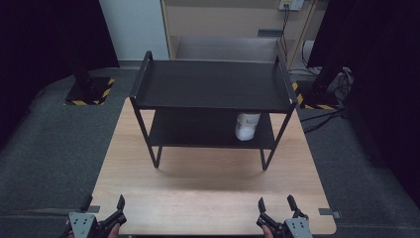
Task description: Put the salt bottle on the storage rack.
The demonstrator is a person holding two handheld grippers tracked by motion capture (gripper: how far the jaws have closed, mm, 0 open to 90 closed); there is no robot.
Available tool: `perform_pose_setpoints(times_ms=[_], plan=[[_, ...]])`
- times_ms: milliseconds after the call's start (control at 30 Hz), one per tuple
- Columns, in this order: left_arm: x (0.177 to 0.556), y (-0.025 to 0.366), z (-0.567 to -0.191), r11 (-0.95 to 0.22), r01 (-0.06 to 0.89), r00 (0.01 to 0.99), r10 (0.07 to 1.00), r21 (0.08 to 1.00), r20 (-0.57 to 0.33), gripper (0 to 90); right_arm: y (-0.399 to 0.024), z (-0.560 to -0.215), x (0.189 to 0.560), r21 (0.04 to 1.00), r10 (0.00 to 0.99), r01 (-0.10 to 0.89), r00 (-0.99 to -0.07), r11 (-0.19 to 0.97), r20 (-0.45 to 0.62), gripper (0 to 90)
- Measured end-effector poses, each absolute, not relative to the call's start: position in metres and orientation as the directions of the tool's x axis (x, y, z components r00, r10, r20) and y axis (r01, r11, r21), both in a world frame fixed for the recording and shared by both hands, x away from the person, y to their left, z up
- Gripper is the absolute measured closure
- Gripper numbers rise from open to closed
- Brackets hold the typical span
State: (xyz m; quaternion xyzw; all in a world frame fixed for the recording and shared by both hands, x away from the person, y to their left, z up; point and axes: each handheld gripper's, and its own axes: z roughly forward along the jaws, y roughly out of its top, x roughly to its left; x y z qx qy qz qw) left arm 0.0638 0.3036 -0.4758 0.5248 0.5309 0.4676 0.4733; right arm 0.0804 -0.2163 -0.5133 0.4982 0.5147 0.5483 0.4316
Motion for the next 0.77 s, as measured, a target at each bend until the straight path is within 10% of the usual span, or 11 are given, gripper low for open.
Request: perform_pose_setpoints(times_ms=[767], plan=[[0.0618,0.2998,-0.4761,0.01,0.116,0.009,1.0,0.993,-0.011,3.4,-0.2249,-0.5157,0.0773,0.989,0.981,0.042,-0.132,-0.14,0.145,6.5]])
